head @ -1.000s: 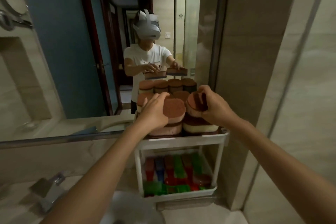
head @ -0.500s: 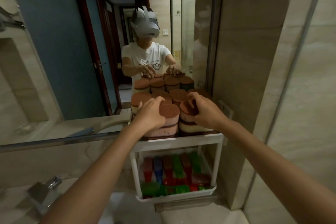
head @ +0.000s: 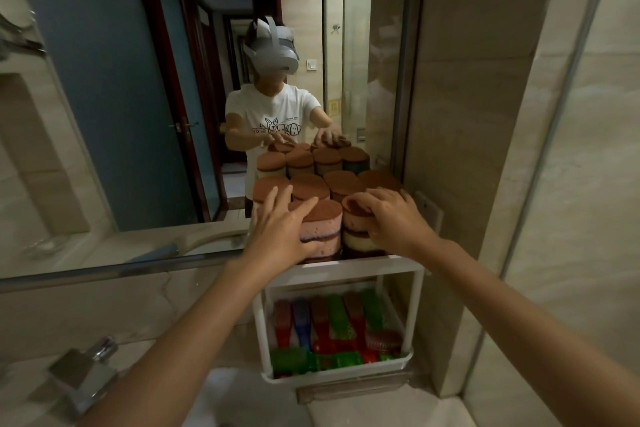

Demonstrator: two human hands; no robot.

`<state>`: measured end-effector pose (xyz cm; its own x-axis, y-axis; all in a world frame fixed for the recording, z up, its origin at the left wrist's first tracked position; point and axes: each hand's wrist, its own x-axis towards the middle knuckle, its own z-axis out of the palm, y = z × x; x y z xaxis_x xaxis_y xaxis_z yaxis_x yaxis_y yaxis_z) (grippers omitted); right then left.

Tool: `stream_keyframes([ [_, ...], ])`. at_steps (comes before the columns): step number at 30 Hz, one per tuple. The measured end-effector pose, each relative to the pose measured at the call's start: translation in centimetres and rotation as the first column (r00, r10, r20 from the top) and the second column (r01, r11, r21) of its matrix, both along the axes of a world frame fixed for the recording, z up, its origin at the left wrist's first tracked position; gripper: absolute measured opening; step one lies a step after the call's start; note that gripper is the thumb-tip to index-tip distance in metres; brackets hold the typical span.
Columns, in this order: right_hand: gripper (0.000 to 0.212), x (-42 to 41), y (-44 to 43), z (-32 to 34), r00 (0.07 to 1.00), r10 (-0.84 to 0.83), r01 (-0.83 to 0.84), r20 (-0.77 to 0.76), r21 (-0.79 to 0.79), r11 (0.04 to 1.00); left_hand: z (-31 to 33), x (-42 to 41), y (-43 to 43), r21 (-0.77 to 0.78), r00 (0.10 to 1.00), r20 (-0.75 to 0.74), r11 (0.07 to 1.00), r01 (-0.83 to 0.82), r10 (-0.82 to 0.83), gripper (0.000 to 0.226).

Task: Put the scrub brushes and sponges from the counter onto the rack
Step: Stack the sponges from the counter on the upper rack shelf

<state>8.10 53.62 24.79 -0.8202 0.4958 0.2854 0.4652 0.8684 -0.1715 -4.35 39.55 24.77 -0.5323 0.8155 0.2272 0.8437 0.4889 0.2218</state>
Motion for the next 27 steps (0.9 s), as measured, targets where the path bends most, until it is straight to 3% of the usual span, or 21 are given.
stream_keyframes([
  [9,0.070,0.0,-0.4,-1.2,0.993,-0.054,0.045,0.102,0.089,0.995,-1.2,0.2,-0.6,0.219,0.976,0.198,0.967,-0.129,0.085,0.069],
  [16,0.070,-0.5,-0.3,-1.2,0.990,-0.090,0.080,0.111,0.090,0.993,-0.4,-0.3,-0.4,0.229,0.961,0.274,0.968,-0.104,0.038,0.064],
  [27,0.067,-0.3,-1.5,-1.0,0.993,-0.101,0.093,0.068,0.108,0.990,-0.5,0.5,-0.3,0.197,0.985,0.140,0.973,-0.124,0.097,0.065],
])
